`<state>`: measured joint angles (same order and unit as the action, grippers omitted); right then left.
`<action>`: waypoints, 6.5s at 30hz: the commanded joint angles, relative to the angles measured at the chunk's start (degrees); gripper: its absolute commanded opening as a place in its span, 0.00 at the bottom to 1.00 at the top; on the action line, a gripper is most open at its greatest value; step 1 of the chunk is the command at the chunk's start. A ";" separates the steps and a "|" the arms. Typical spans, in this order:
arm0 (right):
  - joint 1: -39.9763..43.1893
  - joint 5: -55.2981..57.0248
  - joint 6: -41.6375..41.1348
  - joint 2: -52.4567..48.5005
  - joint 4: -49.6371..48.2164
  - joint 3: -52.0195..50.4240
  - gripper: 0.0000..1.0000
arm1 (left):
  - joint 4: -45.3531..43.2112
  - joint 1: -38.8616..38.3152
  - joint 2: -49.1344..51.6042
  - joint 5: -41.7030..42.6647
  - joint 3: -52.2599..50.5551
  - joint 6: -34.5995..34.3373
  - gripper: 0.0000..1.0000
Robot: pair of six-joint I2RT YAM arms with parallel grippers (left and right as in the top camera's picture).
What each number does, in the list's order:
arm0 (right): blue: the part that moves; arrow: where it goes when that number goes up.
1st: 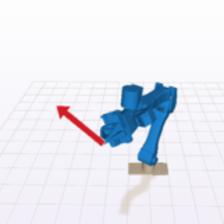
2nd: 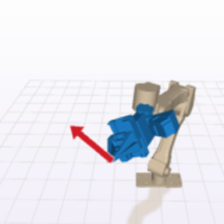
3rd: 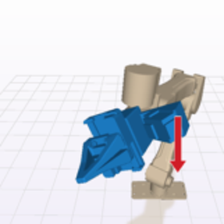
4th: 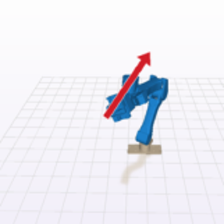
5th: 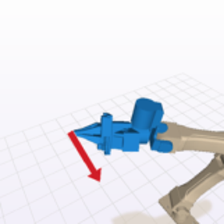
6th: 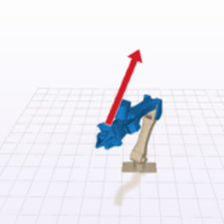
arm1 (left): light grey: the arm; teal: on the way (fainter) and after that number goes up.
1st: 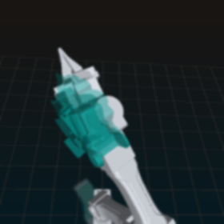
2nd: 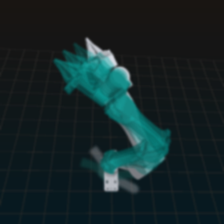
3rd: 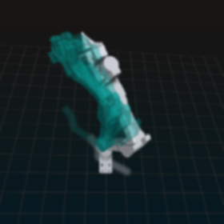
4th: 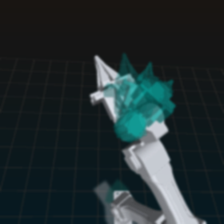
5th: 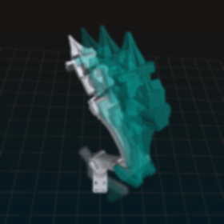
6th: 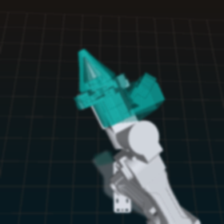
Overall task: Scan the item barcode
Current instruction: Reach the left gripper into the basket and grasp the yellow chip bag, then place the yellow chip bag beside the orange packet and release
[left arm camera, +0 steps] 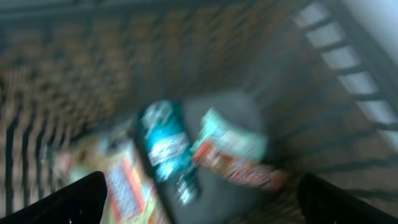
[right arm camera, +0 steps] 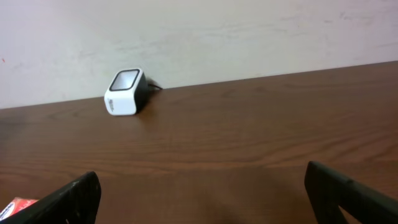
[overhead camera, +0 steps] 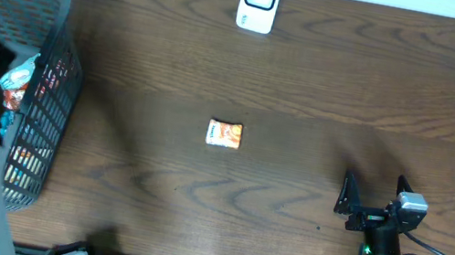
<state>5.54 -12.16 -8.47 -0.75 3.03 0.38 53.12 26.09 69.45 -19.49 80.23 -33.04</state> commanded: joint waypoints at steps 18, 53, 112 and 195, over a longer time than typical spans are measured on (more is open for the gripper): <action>-0.28 0.00 0.63 0.11 0.24 -0.04 0.99 | -1.25 22.97 26.16 15.21 -18.12 -10.10 0.98; -0.28 0.00 0.63 0.11 0.24 -0.04 0.99 | -25.70 22.97 1.81 42.93 -28.50 -10.19 0.07; -0.28 0.00 0.63 0.11 0.24 -0.04 0.99 | -74.75 -23.19 -5.77 73.59 -26.58 -12.83 0.07; -0.28 0.00 0.63 0.11 0.24 -0.04 0.99 | -32.59 -62.38 -5.99 8.79 -22.95 18.05 0.71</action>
<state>5.52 -12.14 -8.47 -0.73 3.03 0.38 20.18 -36.34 65.39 -4.05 55.96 -17.91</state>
